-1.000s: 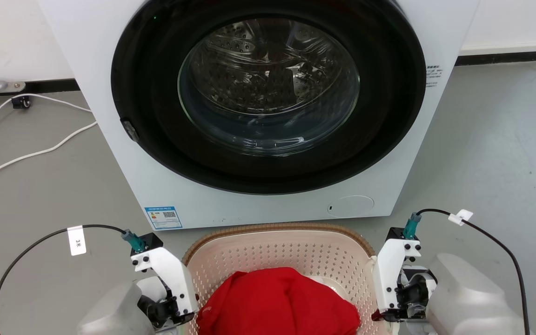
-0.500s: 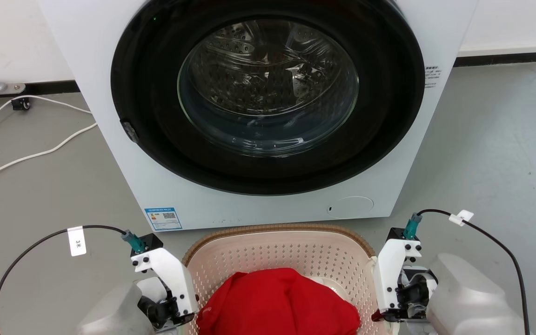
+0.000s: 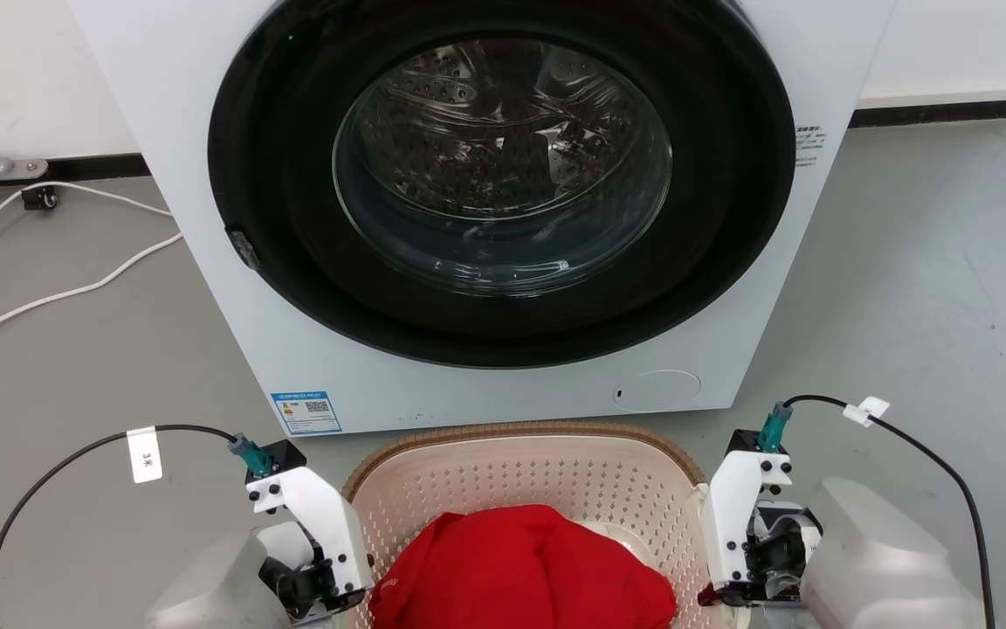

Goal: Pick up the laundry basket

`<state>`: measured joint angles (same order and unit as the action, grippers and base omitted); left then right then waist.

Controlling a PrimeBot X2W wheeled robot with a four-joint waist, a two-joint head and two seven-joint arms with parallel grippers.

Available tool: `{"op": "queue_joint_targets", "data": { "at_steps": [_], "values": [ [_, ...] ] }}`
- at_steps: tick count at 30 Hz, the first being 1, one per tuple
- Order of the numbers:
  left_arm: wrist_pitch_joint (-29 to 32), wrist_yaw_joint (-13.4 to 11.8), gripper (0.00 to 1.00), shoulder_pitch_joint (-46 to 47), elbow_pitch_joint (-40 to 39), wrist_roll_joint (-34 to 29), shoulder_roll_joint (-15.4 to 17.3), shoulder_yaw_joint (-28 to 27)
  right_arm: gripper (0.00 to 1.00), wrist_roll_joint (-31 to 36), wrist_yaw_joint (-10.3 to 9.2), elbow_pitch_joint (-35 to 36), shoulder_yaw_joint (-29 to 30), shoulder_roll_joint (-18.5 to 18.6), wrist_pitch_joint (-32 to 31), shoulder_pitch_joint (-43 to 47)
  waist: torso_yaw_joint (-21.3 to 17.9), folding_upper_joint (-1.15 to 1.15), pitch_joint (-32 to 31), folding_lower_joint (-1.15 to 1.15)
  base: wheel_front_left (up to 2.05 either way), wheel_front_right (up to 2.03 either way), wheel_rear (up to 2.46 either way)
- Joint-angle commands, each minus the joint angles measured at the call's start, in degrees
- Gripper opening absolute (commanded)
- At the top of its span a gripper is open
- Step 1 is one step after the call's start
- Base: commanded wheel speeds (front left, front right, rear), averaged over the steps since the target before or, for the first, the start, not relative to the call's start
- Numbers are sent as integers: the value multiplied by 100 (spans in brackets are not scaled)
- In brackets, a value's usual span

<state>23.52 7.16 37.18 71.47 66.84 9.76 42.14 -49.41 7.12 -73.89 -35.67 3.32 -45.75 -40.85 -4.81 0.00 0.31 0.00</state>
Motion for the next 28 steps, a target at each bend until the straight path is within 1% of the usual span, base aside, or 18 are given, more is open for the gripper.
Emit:
{"op": "queue_joint_targets", "data": {
  "at_steps": [1, 28],
  "values": [
    [-46, 58, 0, 39, -40, 114, -76, -33, 0, -8, 68, 19, 24, -83, -31, 96, 0, 0, -1, 0, 0, 0, 0],
    [-132, 59, 0, -32, -24, 231, -139, 28, 0, 95, 68, 18, 161, -87, -63, 155, 4, 0, -1, 0, 0, 0, 0]
  ]
}}
